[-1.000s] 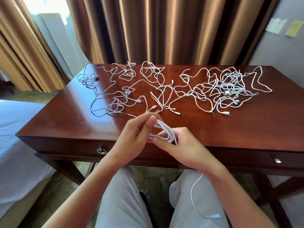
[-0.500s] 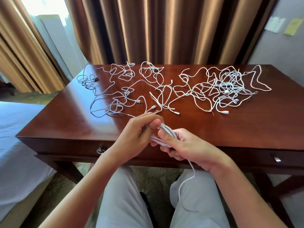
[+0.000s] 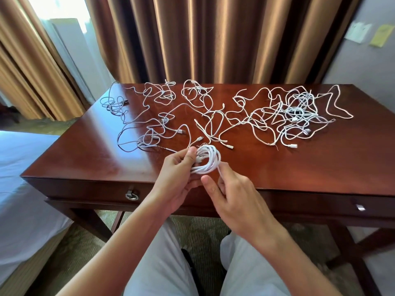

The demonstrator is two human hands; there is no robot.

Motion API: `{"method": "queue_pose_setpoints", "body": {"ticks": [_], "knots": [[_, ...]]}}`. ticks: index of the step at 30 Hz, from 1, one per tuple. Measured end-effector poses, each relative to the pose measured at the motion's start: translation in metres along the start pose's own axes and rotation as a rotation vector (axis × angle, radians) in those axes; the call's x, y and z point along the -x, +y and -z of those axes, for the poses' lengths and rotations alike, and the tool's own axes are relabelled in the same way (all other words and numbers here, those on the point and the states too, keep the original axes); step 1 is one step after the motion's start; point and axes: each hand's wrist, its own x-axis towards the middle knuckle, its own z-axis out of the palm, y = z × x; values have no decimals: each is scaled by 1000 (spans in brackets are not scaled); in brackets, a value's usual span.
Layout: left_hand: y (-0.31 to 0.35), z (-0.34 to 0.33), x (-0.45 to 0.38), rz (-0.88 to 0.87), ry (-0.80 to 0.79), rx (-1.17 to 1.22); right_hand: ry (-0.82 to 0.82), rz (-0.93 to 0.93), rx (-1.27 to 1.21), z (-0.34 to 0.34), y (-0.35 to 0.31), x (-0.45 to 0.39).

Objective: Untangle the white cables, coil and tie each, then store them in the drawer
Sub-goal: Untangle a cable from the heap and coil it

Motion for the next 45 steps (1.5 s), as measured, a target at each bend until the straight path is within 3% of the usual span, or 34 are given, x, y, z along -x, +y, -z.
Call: {"method": "queue_pose_setpoints", "body": {"ticks": [3, 6, 12, 17, 22, 27, 33, 38, 41, 43, 45], "knots": [[-11, -2, -11, -98, 155, -162, 134, 89, 463, -11, -8, 5], [-21, 8, -22, -362, 278, -526, 100, 122, 686, -14, -14, 7], [-21, 4, -22, -602, 309, -822, 55, 377, 733, -11, -8, -2], [-26, 9, -22, -540, 108, -906, -20, 692, 613, 11, 3, -25], [-17, 14, -12, -322, -175, -736, -183, 362, -76, 30, 27, -40], [-7, 9, -4, -342, -279, -641, -151, 100, -564, 29, 30, -40], [-6, 8, 3, -278, -358, -543, -47, -62, -975, 21, 31, -35], [-9, 5, 7, -158, -364, -359, -11, -176, -1238, 11, 29, -31], [-17, -2, 9, -54, -354, -62, 70, -294, -1360, -7, 28, -26], [-25, -6, 9, -1, -274, 79, 181, -311, -1274, -19, 29, -22], [-28, -11, 9, 15, -185, 136, 292, -231, -912, -31, 27, -17]]}}
